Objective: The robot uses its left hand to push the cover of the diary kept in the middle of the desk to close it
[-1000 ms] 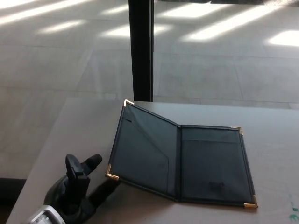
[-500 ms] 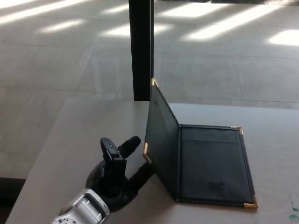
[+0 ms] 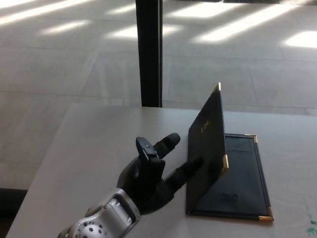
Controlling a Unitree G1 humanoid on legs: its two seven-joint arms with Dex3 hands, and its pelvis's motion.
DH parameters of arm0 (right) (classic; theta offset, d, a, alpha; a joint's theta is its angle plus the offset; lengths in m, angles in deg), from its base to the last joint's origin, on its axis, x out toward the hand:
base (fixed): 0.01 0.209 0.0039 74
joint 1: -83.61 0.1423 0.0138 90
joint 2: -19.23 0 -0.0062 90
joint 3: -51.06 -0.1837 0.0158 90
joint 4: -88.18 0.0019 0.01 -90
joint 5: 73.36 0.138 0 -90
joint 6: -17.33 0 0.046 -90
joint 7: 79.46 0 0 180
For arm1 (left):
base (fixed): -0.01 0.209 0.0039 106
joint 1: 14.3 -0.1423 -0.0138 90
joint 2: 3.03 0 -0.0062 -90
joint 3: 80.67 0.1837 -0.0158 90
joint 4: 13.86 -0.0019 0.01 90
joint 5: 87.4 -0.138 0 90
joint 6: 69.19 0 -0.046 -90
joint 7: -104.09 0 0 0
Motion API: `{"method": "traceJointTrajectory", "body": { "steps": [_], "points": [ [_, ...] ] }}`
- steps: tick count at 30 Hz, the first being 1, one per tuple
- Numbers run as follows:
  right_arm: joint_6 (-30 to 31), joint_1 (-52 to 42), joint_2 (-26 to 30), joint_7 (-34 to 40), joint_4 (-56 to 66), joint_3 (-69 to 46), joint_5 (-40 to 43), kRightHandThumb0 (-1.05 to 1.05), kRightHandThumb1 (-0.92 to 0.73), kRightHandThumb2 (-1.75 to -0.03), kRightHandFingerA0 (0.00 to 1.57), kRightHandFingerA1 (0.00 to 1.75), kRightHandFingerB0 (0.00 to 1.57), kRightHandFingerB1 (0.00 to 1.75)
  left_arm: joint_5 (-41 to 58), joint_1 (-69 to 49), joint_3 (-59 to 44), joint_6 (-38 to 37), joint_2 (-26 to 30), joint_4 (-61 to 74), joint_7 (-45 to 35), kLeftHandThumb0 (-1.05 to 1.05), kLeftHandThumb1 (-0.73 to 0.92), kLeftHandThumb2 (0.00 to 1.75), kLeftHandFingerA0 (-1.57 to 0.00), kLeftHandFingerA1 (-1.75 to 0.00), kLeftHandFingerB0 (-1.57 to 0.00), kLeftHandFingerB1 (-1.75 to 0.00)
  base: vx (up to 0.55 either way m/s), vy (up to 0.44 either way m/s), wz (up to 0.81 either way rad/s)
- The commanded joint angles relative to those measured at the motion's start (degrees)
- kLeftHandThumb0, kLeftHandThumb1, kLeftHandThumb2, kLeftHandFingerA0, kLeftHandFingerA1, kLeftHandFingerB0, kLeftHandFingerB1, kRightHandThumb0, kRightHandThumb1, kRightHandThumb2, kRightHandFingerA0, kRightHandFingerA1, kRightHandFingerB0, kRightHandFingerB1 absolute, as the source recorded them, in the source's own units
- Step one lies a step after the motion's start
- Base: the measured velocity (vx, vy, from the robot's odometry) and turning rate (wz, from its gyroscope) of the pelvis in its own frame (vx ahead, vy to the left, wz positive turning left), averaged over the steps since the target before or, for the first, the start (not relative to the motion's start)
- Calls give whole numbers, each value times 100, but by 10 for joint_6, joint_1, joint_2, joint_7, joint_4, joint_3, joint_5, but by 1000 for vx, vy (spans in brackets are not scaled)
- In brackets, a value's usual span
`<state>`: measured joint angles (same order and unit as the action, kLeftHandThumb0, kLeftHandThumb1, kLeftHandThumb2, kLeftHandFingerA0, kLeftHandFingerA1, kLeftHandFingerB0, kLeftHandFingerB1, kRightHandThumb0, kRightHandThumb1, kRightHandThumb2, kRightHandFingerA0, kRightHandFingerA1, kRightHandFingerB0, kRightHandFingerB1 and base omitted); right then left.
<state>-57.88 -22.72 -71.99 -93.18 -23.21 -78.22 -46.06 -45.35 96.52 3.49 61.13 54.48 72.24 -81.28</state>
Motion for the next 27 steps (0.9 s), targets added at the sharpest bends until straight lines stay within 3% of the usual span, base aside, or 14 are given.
{"method": "traceJointTrajectory", "body": {
  "steps": [1,2,3,4,5,6,7,9,14,15,16,21,22,27],
  "points": [
    [-7,-7,13,-5,1,0,0,-74,-76,-111,48,66,34,52,11,-2,57,25,-93,3,39,-102,90,138,0,-49,-13,0,0,0,0],
    [-2,-8,10,-1,8,0,1,-73,-75,-111,48,67,35,53,7,6,68,23,-107,-11,47,-101,90,139,0,-48,-13,0,0,0,0],
    [1,-10,10,-2,15,3,1,-74,-92,-68,50,61,40,40,-2,10,86,15,-119,-18,53,-102,91,138,0,-50,-13,0,0,0,0],
    [-4,-4,13,-2,2,5,-3,-74,-76,-111,48,66,34,52,-9,17,103,6,-129,-31,49,-100,91,139,0,-47,-10,0,0,0,0],
    [-5,-4,12,-2,2,7,-4,-74,-76,-111,48,66,34,52,-7,16,106,5,-127,-29,50,-100,91,139,0,-47,-10,0,0,0,0],
    [-7,-7,10,-6,6,9,-3,-75,-92,-67,50,62,39,39,-16,32,131,-6,-147,-60,43,-97,86,136,-2,-44,-3,-3,0,0,0],
    [-3,-6,8,-5,11,9,0,-75,-92,-67,49,62,40,41,-25,32,144,-16,-155,-69,44,-97,85,130,-10,-49,0,-4,0,0,0],
    [-3,-4,7,-5,14,13,-1,-74,-92,-69,46,60,37,39,-30,25,160,-32,-163,-97,41,-94,89,138,0,-44,-2,-4,0,0,0],
    [14,-13,7,4,47,15,1,-74,-92,-68,47,58,38,38,-41,-12,189,-43,-144,-130,39,-100,87,138,0,-53,-9,0,0,0,0],
    [12,-7,9,6,39,17,-2,-78,-75,-86,46,60,36,45,-51,-22,195,-56,-131,-145,33,-94,82,136,-10,-59,-2,-4,0,0,0],
    [11,-5,10,5,35,17,-2,-74,-91,-68,49,56,41,37,-52,-24,196,-60,-127,-149,31,-95,83,137,-7,-57,-2,-3,0,0,0],
    [10,-5,8,8,30,13,1,-73,-92,-67,51,59,41,39,-50,-17,184,-58,-103,-148,38,-96,86,137,-9,-57,-6,-3,0,0,0],
    [16,-6,8,13,36,12,2,-72,-92,-68,50,58,40,38,-44,-11,177,-52,-98,-134,39,-98,90,140,0,-52,-5,0,0,0,0],
    [10,-13,7,4,33,10,5,-72,-92,-68,49,58,40,38,2,47,122,-10,-56,-33,32,-92,87,138,0,-47,-2,-5,0,0,0]
  ]
}}
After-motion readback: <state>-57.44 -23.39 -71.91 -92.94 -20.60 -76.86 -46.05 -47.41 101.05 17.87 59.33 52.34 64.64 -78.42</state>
